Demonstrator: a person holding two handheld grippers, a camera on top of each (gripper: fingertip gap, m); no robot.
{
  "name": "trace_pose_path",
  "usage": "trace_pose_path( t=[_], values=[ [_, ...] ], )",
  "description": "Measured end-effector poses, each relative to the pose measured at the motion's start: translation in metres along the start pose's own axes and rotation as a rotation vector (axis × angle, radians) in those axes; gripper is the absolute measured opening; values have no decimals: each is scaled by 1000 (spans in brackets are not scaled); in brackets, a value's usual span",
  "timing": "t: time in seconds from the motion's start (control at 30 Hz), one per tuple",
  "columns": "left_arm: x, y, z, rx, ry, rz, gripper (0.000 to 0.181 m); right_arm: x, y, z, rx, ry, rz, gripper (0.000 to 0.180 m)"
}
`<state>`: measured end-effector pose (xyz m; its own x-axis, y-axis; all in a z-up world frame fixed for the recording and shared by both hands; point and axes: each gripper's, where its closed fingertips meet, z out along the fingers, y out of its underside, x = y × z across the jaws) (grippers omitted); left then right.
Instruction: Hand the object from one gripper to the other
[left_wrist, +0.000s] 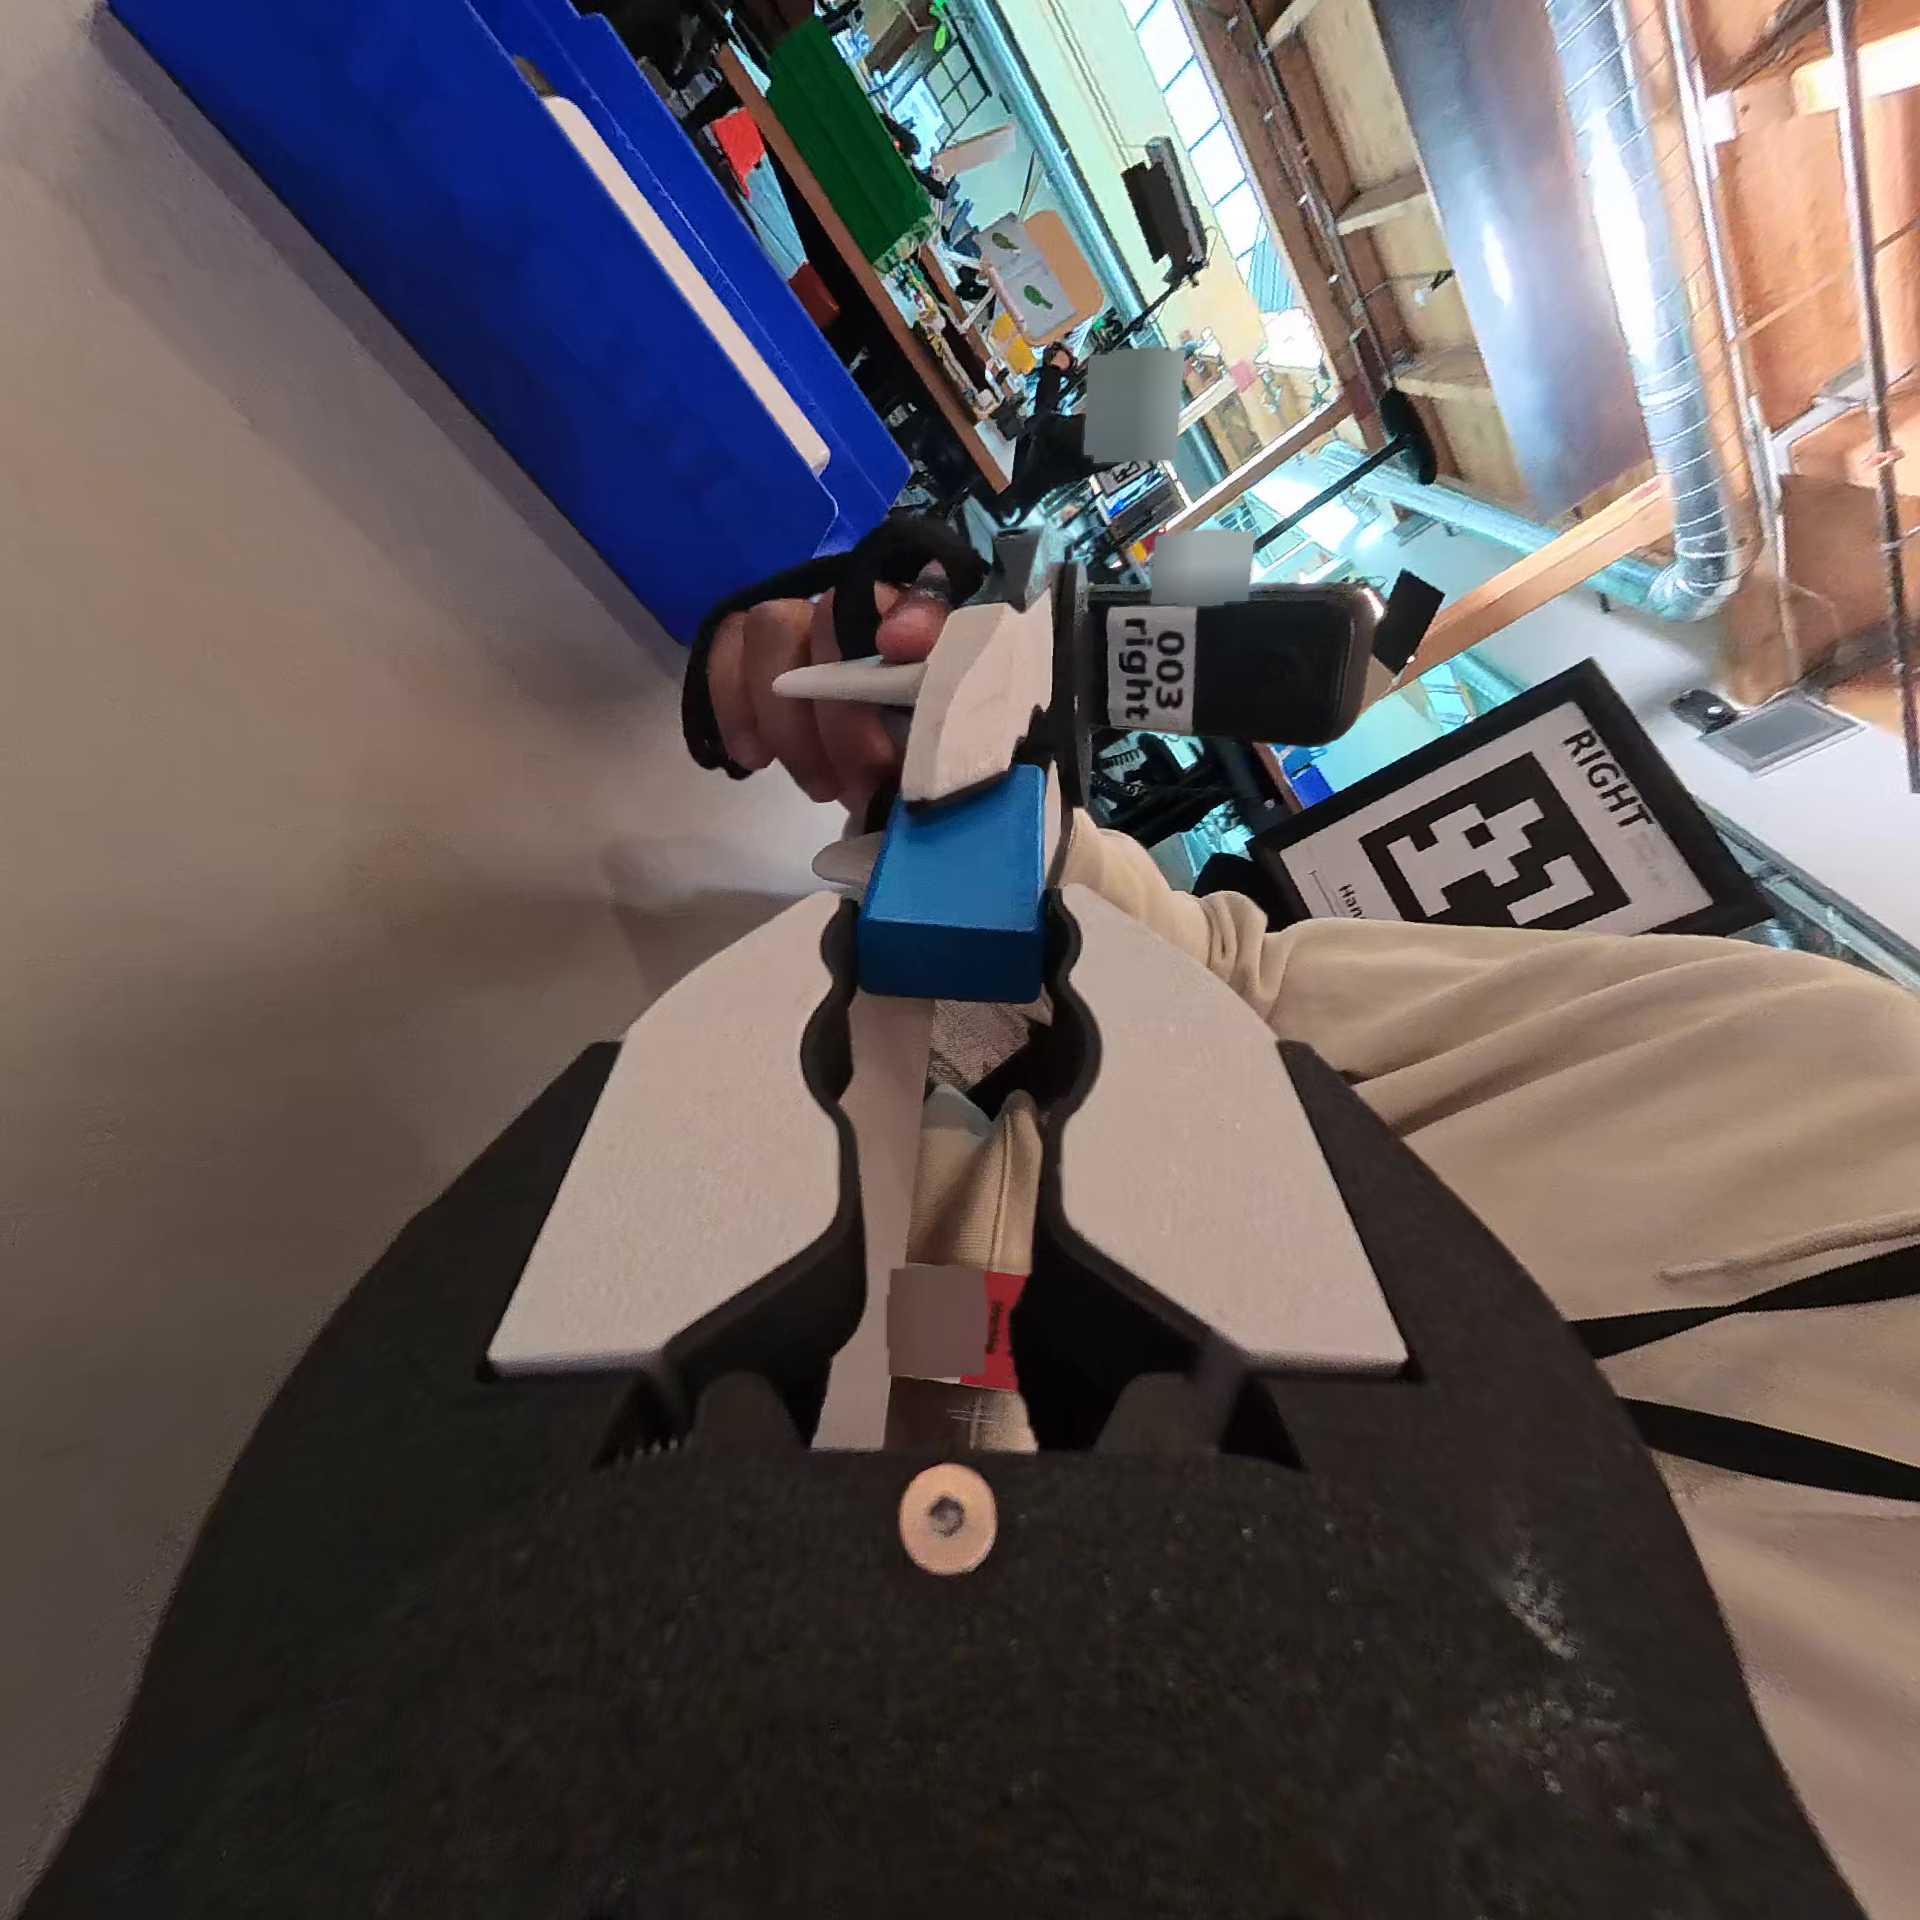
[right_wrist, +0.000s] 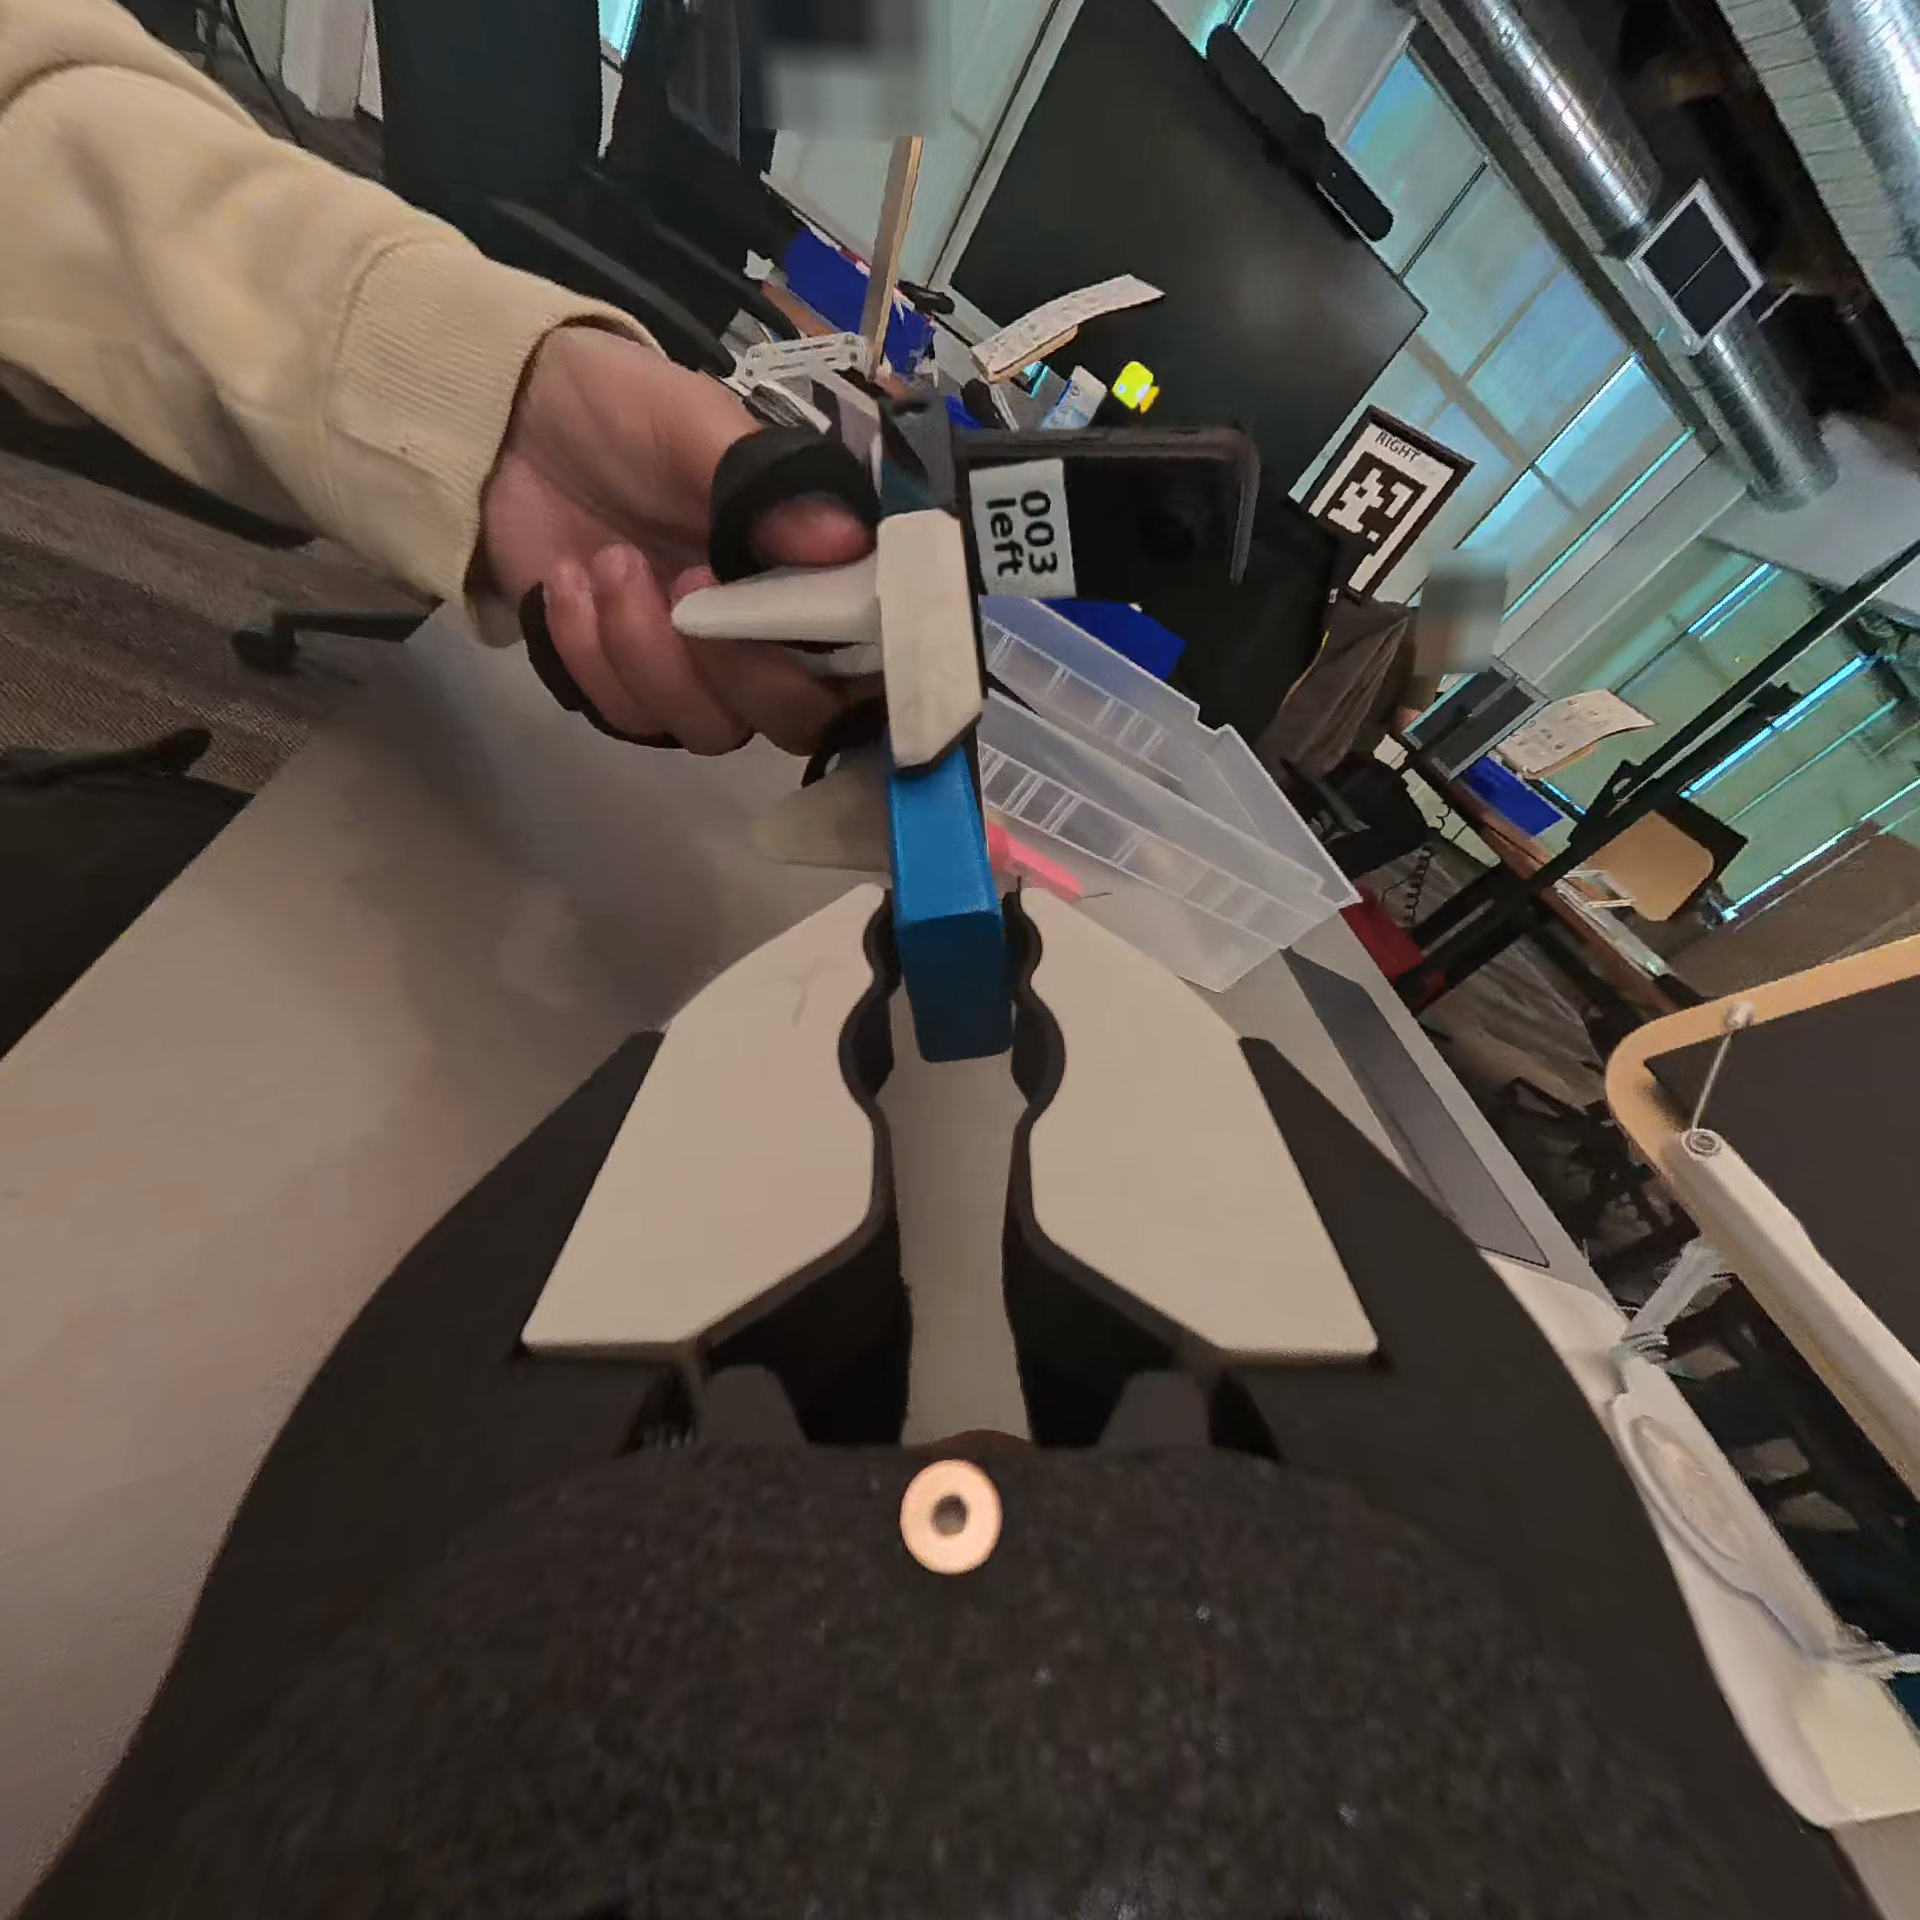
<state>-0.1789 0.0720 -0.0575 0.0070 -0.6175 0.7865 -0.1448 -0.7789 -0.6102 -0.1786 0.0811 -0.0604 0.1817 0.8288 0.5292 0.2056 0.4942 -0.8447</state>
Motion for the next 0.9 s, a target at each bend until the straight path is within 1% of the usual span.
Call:
trace_pose_path(
  t=[0.1, 0.13, 0.2, 0.23, 0.3, 0.37, 0.43, 0.47, 0.53, 0.63, 0.73, 0.8, 0.83, 0.87, 0.9],
  values=[
    [-3, 2, -2, -9, 6, -3, 34, -4, 3, 2, -18, -20, 5, 17],
    [-6, 0, -5, 4, -12, 10, 39, -4, 3, 3, -15, -21, 11, 17],
    [-14, -3, -15, 39, -94, 50, 62, 0, 3, 2, -23, 0, 32, 17],
    [-18, -5, -22, 65, -147, 78, 65, 4, 5, 1, -39, 23, 38, 17],
    [-25, -4, -40, 142, -263, 143, 66, 18, 10, -5, -87, 93, 64, 17],
    [-35, 7, -56, 202, -409, 207, 64, 32, 20, -11, -156, 174, 95, 17],
    [-44, 19, -67, 234, -561, 240, 63, 43, 31, -17, -220, 233, 133, 17],
    [-45, 23, -70, 234, -599, 239, 62, 46, 37, -18, -243, 246, 163, 17],
    [-38, 23, -69, 261, -583, 242, 58, 50, 47, -20, -261, 263, 213, 17],
    [-41, 26, -66, 249, -544, 193, 58, 51, 59, -22, -276, 260, 270, 17],
    [-44, 25, -69, 253, -550, 183, 56, 54, 62, -25, -281, 275, 292, 17],
    [-46, 25, -72, 245, -578, 202, 56, 58, 55, -30, -264, 297, 329, 17],
    [-46, 26, -72, 237, -589, 212, 55, 65, 44, -36, -234, 318, 363, 17],
    [-46, 26, -72, 228, -593, 221, 52, 80, 30, -46, -195, 362, 377, 17],
    [-45, 27, -71, 226, -591, 228, 51, 101, 18, -63, -176, 442, 371, 17]
  ],
)
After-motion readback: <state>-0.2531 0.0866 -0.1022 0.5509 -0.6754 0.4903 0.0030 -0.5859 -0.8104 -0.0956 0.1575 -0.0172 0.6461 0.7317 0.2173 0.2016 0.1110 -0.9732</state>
